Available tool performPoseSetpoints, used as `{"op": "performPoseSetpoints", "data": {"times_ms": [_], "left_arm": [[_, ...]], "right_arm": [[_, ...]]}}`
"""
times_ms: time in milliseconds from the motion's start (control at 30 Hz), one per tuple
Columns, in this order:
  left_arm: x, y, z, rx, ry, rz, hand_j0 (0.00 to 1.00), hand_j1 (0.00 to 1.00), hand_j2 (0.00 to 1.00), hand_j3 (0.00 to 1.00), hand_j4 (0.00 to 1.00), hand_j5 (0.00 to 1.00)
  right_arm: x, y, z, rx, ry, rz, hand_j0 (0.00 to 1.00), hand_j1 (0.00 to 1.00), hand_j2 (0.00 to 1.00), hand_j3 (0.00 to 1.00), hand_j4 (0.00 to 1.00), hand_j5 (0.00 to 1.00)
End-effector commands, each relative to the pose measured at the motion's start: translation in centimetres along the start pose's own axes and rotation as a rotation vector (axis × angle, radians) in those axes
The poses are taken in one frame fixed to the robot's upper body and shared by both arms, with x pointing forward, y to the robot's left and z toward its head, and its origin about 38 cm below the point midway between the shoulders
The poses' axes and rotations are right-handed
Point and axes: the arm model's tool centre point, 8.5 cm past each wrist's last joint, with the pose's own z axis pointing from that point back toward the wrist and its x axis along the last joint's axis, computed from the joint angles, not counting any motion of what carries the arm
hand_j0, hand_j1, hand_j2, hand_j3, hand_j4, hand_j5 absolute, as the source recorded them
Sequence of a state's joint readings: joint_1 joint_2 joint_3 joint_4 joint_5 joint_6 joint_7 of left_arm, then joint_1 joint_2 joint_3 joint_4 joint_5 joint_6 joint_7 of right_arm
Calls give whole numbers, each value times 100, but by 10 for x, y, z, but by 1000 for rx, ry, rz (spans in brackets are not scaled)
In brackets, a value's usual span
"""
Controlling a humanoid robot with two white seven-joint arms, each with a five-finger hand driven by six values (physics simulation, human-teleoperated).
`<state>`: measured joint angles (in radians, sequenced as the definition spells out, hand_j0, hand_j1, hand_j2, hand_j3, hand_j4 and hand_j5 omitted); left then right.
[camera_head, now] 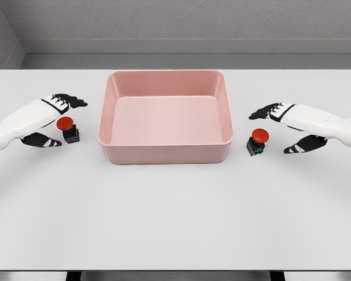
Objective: Put the industrial switch in the basket with both arms
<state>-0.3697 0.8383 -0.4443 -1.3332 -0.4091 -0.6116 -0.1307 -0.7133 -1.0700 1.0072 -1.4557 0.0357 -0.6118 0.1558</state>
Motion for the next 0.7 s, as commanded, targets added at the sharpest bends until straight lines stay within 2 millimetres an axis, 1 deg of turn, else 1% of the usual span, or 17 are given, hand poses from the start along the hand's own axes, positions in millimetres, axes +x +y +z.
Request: {"op": "performPoseSetpoints", "data": {"times_ms": [0,67,100,200,267,300,367,400,433,500,567,667], "left_arm": [[0,0,0,3,0,4,100,100,100,100,100,100],[0,0,0,2,1,5,100,100,100,100,100,100],[0,0,0,1,1,4,100,100,100,100,100,100],[-3,-3,2,-6,10,10,99,99,99,99,99,99],[-5,-5,3,-12,15,13,98,98,98,98,98,98],[-4,-5,3,-13,15,13,97,97,97,97,97,97],[-4,-5,2,-15,12,12,91,91,91,91,91,91],[-4,-5,2,-15,12,10,88,88,88,88,88,88],[-4,-4,2,-14,13,8,88,88,88,88,88,88],[-6,-5,2,-16,17,10,88,88,88,88,88,88],[-11,-7,4,-19,34,17,88,88,88,88,88,88],[-12,-9,4,-24,39,22,88,88,88,88,88,88]], "right_arm": [[1,-1,-1,-4,-5,-5,94,94,94,94,94,94],[2,-1,-2,-5,-7,-5,94,94,94,94,94,94],[1,-1,-1,-5,-5,-5,91,91,91,91,91,91],[1,0,-2,-5,-6,-6,89,89,89,89,89,89],[4,3,-11,-7,-24,-14,88,88,88,88,88,88],[5,4,-14,0,-29,-15,87,87,87,87,87,87],[2,7,-19,-2,-27,-24,87,87,87,87,87,87],[-1,8,-19,-2,-21,-26,87,87,87,87,87,87],[-2,9,-19,-1,-16,-28,87,87,87,87,87,87],[-14,11,-12,1,24,-35,87,87,87,87,87,87],[-19,12,-8,4,42,-40,87,87,87,87,87,87],[-19,13,-10,3,42,-45,87,87,87,87,87,87]]}}
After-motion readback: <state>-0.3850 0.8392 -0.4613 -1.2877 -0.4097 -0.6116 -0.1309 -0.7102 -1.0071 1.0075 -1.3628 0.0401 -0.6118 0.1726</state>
